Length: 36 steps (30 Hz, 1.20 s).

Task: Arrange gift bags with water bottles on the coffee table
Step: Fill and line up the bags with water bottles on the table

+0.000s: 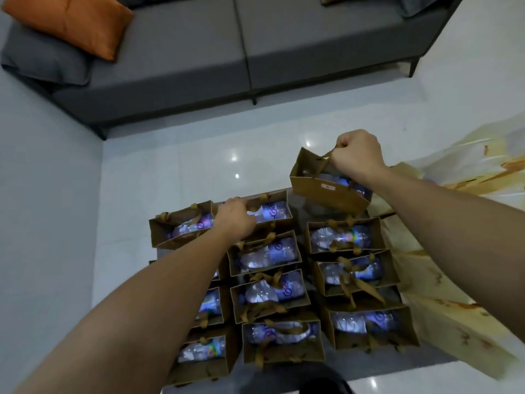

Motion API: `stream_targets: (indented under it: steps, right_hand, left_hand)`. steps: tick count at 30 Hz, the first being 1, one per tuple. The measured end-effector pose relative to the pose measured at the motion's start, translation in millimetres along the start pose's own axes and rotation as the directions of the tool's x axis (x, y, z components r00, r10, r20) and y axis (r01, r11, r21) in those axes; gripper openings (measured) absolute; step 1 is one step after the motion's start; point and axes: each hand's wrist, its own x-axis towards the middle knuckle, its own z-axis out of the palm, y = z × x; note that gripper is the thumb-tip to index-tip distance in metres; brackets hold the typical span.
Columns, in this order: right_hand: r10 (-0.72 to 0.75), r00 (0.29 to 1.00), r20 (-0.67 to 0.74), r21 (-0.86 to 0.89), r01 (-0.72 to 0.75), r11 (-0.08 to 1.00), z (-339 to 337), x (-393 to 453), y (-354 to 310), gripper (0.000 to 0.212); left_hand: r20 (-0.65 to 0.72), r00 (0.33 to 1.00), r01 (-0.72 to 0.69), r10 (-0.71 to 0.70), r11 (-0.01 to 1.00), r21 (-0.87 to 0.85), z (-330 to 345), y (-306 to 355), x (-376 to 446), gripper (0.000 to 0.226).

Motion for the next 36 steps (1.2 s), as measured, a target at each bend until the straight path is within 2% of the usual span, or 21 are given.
stream_targets:
  steps: [4, 7, 9, 12, 16, 21, 24, 27, 31, 36]
  right_hand:
    - [0.047, 0.998, 0.036, -0.010, -0.046, 0.999, 25, 15, 34, 0.010]
    - [0.063, 0.993, 0.096, -0.016, -0.062, 0.998, 44, 17, 55, 0.012]
    - [0.079, 0.990, 0.120, -0.009, -0.079, 0.997, 58, 17, 70, 0.015]
    - [0.107, 0.989, 0.103, -0.037, -0.104, 0.994, 77, 18, 89, 0.011]
    - [0.117, 0.991, 0.072, 0.021, -0.118, 0.993, 90, 22, 101, 0.018]
    - [0.090, 0.994, 0.062, 0.127, -0.097, 0.987, 108, 21, 109, 0.035]
    - [0.110, 0.990, 0.083, 0.155, -0.122, 0.980, 123, 14, 124, 0.038]
    - [0.120, 0.987, 0.108, 0.141, -0.135, 0.981, 132, 11, 140, 0.039]
    - [0.148, 0.985, 0.089, 0.138, -0.159, 0.978, 137, 11, 151, 0.034]
    - [0.157, 0.984, 0.084, 0.123, -0.167, 0.978, 141, 14, 150, 0.033]
  left_hand:
    - [0.028, 0.999, 0.035, -0.033, 0.997, -0.071, 21, -1, 18, 0.045]
    - [0.059, 0.998, 0.020, -0.019, 1.000, -0.023, 41, 0, 29, 0.055]
    - [0.074, 0.997, 0.022, -0.021, 1.000, -0.013, 54, -1, 35, 0.055]
    - [0.050, 0.998, 0.034, -0.033, 0.999, -0.003, 70, -3, 46, 0.049]
    - [0.016, 0.996, 0.082, -0.082, 0.996, 0.027, 83, -1, 64, 0.073]
    - [0.070, 0.971, 0.225, -0.228, 0.973, 0.052, 94, 13, 83, 0.102]
    - [0.078, 0.969, 0.230, -0.234, 0.972, 0.056, 103, 15, 90, 0.098]
    - [0.080, 0.985, 0.157, -0.150, 0.984, -0.087, 111, 14, 95, 0.089]
    - [0.076, 0.994, 0.086, -0.073, 0.980, -0.177, 113, 17, 100, 0.073]
    - [0.078, 0.996, 0.068, -0.050, 0.968, -0.243, 111, 19, 100, 0.036]
